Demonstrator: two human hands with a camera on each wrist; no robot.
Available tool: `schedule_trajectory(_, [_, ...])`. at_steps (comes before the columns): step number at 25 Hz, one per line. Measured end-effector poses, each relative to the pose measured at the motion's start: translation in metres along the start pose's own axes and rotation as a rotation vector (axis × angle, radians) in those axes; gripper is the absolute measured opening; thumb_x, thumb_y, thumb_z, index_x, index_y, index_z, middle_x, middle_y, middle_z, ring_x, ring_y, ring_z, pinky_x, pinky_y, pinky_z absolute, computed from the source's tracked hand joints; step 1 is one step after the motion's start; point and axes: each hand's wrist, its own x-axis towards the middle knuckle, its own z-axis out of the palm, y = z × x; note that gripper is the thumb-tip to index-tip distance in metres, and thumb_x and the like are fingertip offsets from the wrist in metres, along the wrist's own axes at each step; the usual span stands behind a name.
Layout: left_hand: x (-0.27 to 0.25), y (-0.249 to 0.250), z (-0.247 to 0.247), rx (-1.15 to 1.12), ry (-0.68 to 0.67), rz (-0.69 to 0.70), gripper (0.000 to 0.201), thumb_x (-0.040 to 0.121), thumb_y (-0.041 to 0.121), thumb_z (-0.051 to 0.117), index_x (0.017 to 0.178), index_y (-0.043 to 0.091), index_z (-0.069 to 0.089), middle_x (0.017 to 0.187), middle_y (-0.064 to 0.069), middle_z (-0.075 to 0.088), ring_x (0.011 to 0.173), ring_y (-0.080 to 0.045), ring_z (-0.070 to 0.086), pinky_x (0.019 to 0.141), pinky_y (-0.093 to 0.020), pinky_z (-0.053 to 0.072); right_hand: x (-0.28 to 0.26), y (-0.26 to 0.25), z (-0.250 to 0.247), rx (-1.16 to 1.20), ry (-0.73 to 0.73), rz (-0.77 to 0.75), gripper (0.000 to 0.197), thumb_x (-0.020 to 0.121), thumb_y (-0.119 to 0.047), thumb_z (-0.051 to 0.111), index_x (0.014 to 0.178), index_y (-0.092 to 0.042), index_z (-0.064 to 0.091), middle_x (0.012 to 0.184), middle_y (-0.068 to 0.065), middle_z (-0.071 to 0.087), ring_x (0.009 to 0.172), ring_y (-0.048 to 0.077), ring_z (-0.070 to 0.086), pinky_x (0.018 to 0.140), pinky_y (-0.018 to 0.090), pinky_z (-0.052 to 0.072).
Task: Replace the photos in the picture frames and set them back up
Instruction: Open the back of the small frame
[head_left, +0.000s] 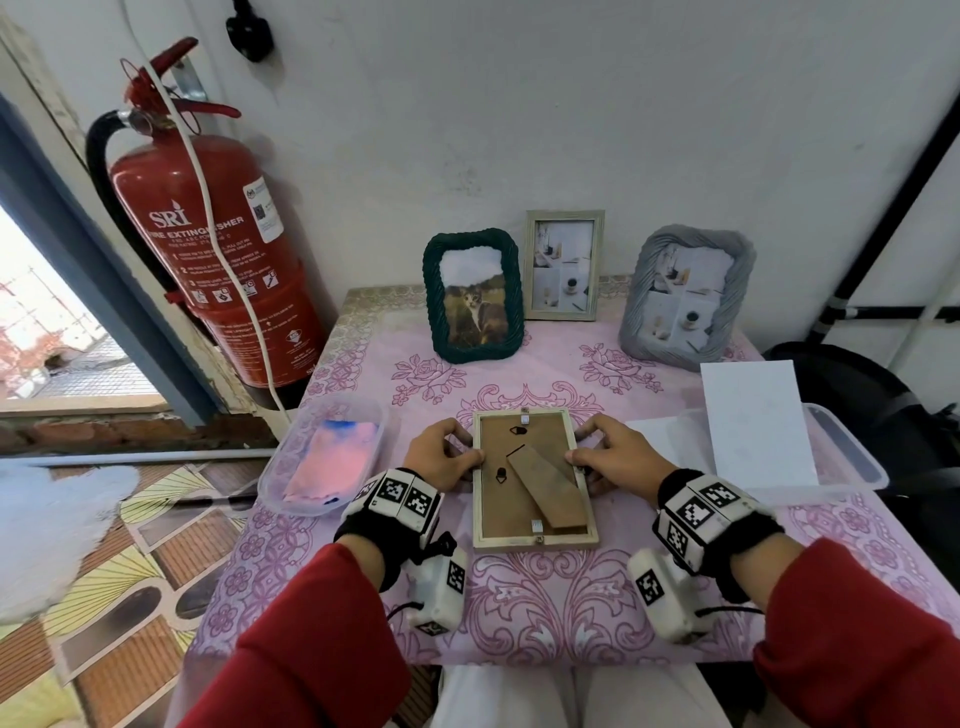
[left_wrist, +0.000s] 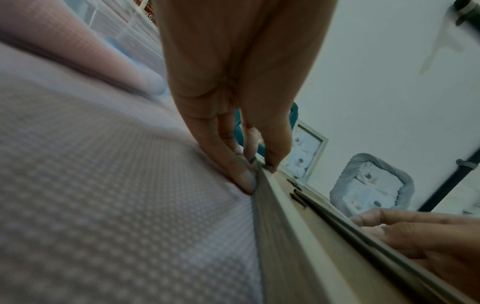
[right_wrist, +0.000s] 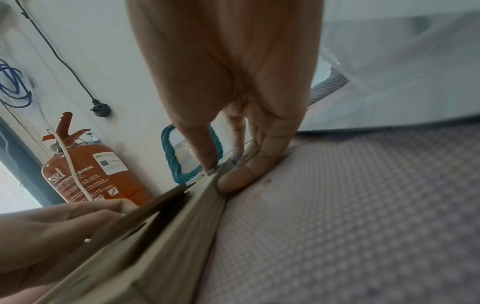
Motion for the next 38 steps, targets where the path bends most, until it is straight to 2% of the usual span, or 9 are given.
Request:
schedule_trajectory(5, [0.002,-0.002,0.000,-0.023,-0.015,0.005,0.019,0.084,0.006,0.065,0.079,0.012,0.048,0.063,-0.010,0.059,0.040,-0.007,0.058,0.041,-0.021,0.052,0.000,0.000,0.000,0.005,-0.007,0.000,0.020,0.085,-0.007,0.063,0.099,-0.009,0.049,0.072,0.008,0.058,0.055,0.018,0.057,0.050,0.025,0.054])
schedule_trajectory(9, [0.002,-0.001,0.001,-0.062,-0.018,-0.060,0.019,0.083,0.013,0.068,0.084,0.011,0.049,0.068,-0.010,0.062,0.056,-0.019,0.062,0.047,-0.026,0.055,0.000,-0.001,-0.002,0.005,-0.057,0.025,0.021,0.086,-0.013,0.064,0.100,-0.013,0.048,0.076,0.008,0.060,0.058,0.017,0.060,0.051,0.025,0.055])
schedule_trajectory(13, [0.002,0.000,0.000,-0.122,-0.048,-0.058,0.019,0.086,0.009,0.064,0.078,0.012,0.047,0.068,-0.012,0.060,0.043,-0.009,0.061,0.043,-0.024,0.054,0.002,0.000,-0.006,0.069,-0.097,0.053,0.025,0.087,-0.010,0.063,0.106,-0.009,0.049,0.071,0.009,0.061,0.053,0.017,0.061,0.047,0.023,0.054])
schedule_trajectory(17, [0.001,0.002,-0.001,-0.147,-0.068,-0.052,0.020,0.088,0.006,0.060,0.077,0.011,0.044,0.066,-0.012,0.057,0.043,-0.010,0.059,0.043,-0.024,0.054,0.006,0.000,-0.005,0.055,-0.108,0.072,0.021,0.088,-0.006,0.060,0.103,-0.009,0.046,0.069,0.010,0.061,0.044,0.014,0.060,0.046,0.024,0.055])
schedule_trajectory(24, [-0.002,0.008,0.002,-0.158,-0.082,-0.082,0.024,0.091,0.003,0.054,0.076,0.013,0.039,0.065,-0.011,0.053,0.034,-0.003,0.054,0.040,-0.022,0.053,0.005,-0.005,-0.002,0.055,-0.068,0.114,0.017,0.089,-0.002,0.056,0.098,-0.011,0.046,0.066,0.012,0.058,0.050,0.021,0.056,0.043,0.025,0.053])
schedule_trajectory(26, [-0.002,0.008,0.001,-0.165,-0.088,-0.100,0.023,0.092,0.003,0.054,0.077,0.013,0.039,0.065,-0.011,0.052,0.035,-0.004,0.054,0.040,-0.022,0.053,0.004,-0.006,-0.002,0.058,-0.053,0.121,0.016,0.088,-0.001,0.056,0.097,-0.011,0.047,0.064,0.012,0.058,0.050,0.021,0.056,0.044,0.025,0.053])
schedule_trajectory(30, [-0.001,0.009,0.001,-0.236,-0.044,-0.209,0.024,0.089,-0.003,0.055,0.076,0.011,0.041,0.064,-0.011,0.050,0.050,-0.018,0.049,0.040,-0.027,0.052,0.001,-0.006,0.000,0.055,-0.033,0.118,0.015,0.088,0.000,0.055,0.098,-0.011,0.050,0.064,0.012,0.058,0.049,0.021,0.055,0.044,0.025,0.052])
schedule_trajectory(35, [0.001,0.009,0.002,-0.245,-0.020,-0.207,0.025,0.086,-0.009,0.056,0.072,0.008,0.044,0.051,-0.010,0.053,0.048,-0.019,0.051,0.037,-0.030,0.052,0.002,-0.006,0.000,0.052,-0.033,0.108,0.015,0.089,-0.001,0.054,0.097,-0.012,0.049,0.065,0.011,0.058,0.050,0.022,0.056,0.051,0.029,0.054])
schedule_trajectory(38, [0.002,0.008,-0.001,-0.256,-0.022,-0.198,0.025,0.086,-0.012,0.054,0.071,0.006,0.045,0.037,-0.004,0.052,0.035,-0.013,0.052,0.036,-0.028,0.052,0.001,-0.006,0.000,0.051,-0.037,0.109,0.015,0.089,-0.001,0.054,0.098,-0.012,0.049,0.064,0.011,0.058,0.050,0.021,0.056,0.050,0.028,0.053])
